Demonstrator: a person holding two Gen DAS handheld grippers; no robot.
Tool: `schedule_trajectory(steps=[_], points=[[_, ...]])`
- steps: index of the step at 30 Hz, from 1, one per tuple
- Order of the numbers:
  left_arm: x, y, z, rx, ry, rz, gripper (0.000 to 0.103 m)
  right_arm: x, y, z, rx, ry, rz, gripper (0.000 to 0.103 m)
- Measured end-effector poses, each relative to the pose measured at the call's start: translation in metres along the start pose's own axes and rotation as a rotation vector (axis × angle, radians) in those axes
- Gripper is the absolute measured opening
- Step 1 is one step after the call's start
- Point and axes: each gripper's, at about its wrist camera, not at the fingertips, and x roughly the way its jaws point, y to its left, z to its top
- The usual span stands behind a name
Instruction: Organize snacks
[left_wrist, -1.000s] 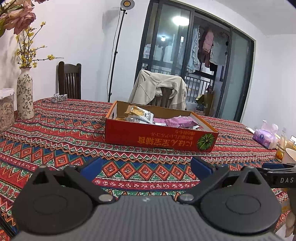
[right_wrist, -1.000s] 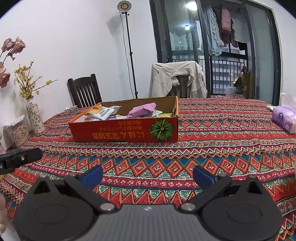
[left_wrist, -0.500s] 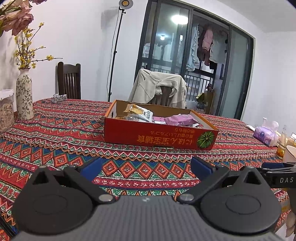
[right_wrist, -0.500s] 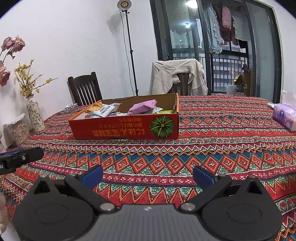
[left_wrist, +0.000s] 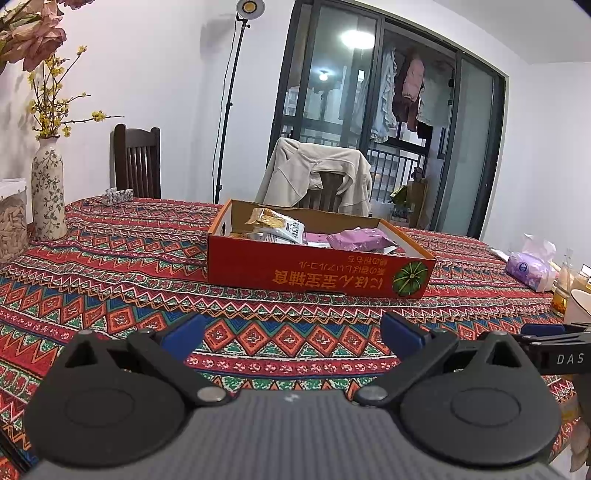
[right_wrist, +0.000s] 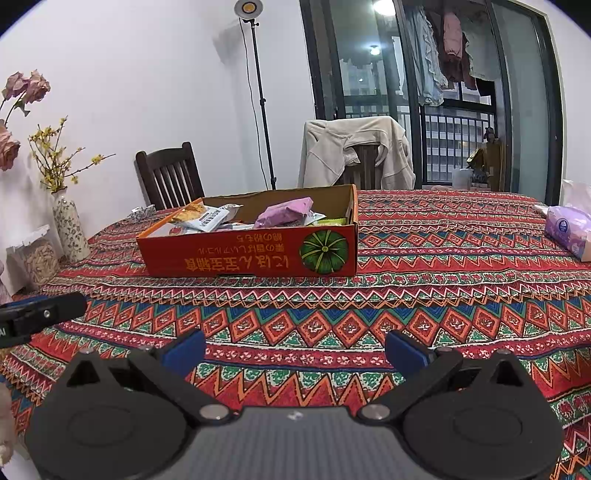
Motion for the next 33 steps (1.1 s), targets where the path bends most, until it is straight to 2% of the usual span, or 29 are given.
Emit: schedule_trajectory(steps=[33], points=[[-0.0001, 0.0028, -0.0018, -0.011, -0.008, -0.005, 0.103, 0.0034, 0.0006, -0.0042, -0.004, 0.008, -0.002, 0.103]])
